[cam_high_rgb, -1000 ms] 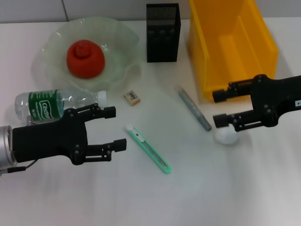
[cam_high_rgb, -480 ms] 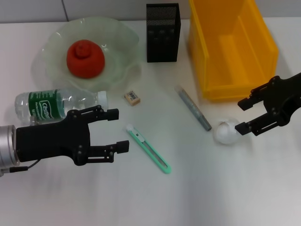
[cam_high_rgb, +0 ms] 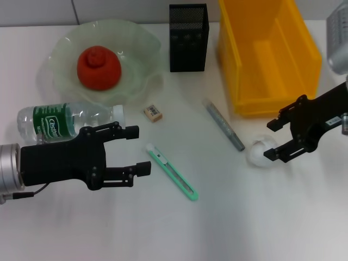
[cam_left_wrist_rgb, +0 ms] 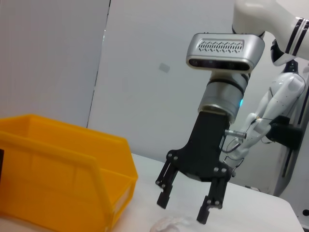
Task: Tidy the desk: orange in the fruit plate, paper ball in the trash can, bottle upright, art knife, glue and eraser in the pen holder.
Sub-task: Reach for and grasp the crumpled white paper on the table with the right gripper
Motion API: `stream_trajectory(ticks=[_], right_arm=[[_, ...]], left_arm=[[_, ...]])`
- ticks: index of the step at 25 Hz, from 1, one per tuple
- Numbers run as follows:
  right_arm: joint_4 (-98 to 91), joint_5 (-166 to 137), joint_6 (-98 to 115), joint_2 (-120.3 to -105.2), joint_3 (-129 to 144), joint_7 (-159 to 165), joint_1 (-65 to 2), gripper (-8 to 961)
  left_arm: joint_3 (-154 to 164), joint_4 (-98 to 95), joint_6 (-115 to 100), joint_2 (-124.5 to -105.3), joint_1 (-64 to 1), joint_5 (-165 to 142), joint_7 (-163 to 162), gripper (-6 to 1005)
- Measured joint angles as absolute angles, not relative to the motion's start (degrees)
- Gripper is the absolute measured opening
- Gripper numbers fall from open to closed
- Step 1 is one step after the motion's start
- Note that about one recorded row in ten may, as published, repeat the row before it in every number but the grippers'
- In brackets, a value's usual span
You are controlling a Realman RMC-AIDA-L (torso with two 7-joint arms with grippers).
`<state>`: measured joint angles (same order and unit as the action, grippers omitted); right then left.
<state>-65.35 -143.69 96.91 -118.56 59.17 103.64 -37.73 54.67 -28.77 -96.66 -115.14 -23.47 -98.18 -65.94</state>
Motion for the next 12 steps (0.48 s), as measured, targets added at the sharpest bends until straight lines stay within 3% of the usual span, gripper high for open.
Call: stream_trajectory(ticks=[12], right_arm=[[-59.33,-144.91,88.01,-118.93,64.79,101.94,-37.78,699]], left_arm=[[54.67,-28.83,-96.41,-115.22,-23.56,-98.18,-66.97,849]])
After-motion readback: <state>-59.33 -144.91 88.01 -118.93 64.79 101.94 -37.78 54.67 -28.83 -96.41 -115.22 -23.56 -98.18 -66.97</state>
